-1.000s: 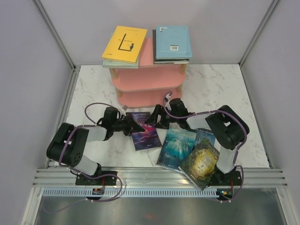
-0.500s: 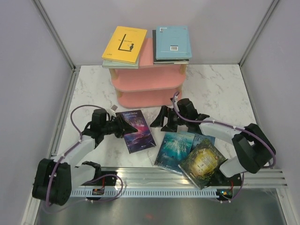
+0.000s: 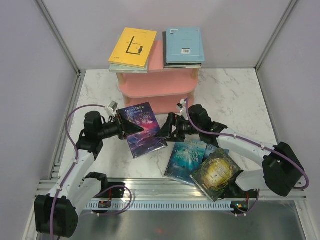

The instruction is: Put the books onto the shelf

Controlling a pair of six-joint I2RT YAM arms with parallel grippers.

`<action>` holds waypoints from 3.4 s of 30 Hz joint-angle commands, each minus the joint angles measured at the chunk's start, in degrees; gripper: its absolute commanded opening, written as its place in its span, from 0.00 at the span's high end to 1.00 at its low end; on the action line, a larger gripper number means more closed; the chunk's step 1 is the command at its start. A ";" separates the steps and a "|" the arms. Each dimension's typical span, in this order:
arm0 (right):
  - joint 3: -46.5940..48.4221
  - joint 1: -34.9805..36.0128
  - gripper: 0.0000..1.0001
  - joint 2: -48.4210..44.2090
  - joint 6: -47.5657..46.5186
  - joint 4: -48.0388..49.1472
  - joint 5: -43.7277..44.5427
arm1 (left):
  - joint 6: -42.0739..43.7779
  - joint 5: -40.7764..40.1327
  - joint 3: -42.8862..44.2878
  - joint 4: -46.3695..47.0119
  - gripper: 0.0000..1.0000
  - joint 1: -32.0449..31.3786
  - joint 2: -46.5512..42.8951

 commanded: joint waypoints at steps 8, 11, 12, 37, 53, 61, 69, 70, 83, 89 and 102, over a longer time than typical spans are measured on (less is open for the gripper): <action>2.21 3.48 0.20 -7.29 8.88 9.60 -2.13 | -18.39 4.53 -3.25 23.15 0.98 0.52 -5.19; 2.12 4.27 0.35 -8.96 13.46 16.64 -3.18 | -19.98 4.62 -3.79 24.48 0.98 0.61 -5.55; 2.81 4.79 0.42 -9.57 14.68 18.31 -3.19 | -20.07 4.79 -3.79 24.57 0.98 0.61 -5.63; 18.46 11.83 1.00 -13.62 15.75 8.92 5.60 | 3.29 0.32 12.03 -18.82 0.06 6.75 -7.30; 36.82 11.83 1.00 -10.56 12.94 -1.53 10.52 | 18.51 -40.99 41.21 -57.25 0.00 7.81 -11.96; 61.60 2.45 1.00 5.08 11.09 -8.22 7.72 | 17.28 -39.59 38.14 -58.13 0.00 7.81 -14.42; 85.93 -4.08 1.00 26.00 13.46 -12.34 8.32 | 16.40 -37.74 38.05 -59.27 0.01 7.81 -15.56; 87.62 -3.99 1.00 27.58 13.73 -12.52 8.94 | 16.31 -37.48 37.70 -59.36 0.01 7.81 -15.74; 93.17 -5.40 1.00 36.47 16.98 -12.52 21.33 | 16.66 -36.25 37.52 -61.21 0.02 7.81 -17.32; 92.38 -5.57 1.00 37.70 18.91 -11.21 22.83 | 17.28 -36.51 37.87 -61.38 0.02 7.81 -17.32; 91.68 -5.31 0.95 40.26 22.17 -7.87 20.72 | 18.68 -37.57 38.58 -60.68 0.01 7.81 -14.87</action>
